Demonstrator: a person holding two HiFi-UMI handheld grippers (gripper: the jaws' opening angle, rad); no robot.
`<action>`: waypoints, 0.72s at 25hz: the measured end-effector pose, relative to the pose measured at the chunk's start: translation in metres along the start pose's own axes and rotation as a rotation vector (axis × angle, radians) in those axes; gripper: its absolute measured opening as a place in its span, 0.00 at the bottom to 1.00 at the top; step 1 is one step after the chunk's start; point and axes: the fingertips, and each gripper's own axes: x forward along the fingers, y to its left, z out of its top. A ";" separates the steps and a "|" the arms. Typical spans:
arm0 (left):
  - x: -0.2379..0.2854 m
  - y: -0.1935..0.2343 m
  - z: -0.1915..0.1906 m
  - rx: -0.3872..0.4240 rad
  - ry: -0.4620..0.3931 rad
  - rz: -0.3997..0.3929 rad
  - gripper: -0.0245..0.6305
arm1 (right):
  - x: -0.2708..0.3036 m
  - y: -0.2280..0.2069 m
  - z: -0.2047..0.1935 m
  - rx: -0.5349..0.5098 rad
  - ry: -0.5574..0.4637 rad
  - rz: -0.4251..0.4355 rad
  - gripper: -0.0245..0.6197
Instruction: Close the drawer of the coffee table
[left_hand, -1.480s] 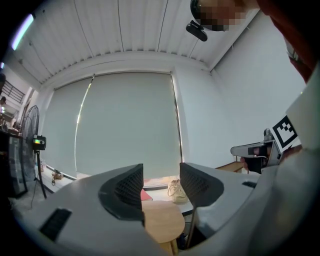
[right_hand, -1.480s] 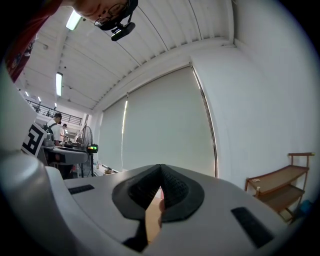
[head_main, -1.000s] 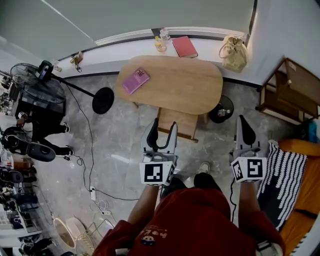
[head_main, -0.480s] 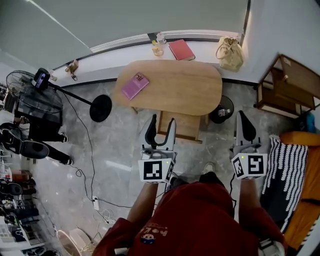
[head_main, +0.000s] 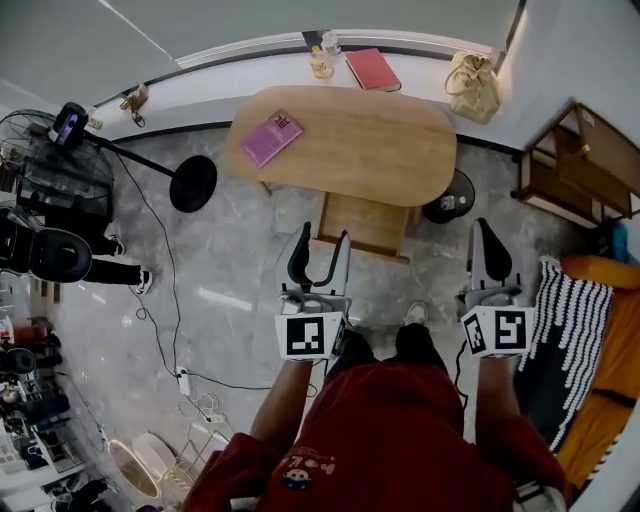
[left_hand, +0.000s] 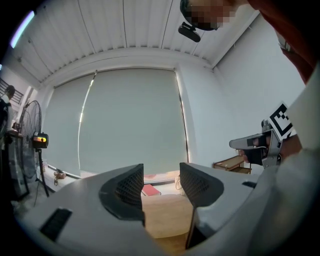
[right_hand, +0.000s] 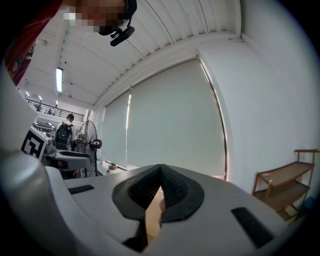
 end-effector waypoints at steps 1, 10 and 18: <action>0.001 0.003 -0.008 -0.008 0.011 0.002 0.39 | 0.004 0.004 -0.007 0.001 0.015 0.006 0.03; 0.004 0.006 -0.156 -0.064 0.128 -0.024 0.39 | 0.017 0.024 -0.149 0.034 0.228 0.021 0.03; 0.002 0.000 -0.351 -0.034 0.233 -0.068 0.39 | 0.021 0.023 -0.340 0.046 0.390 0.017 0.03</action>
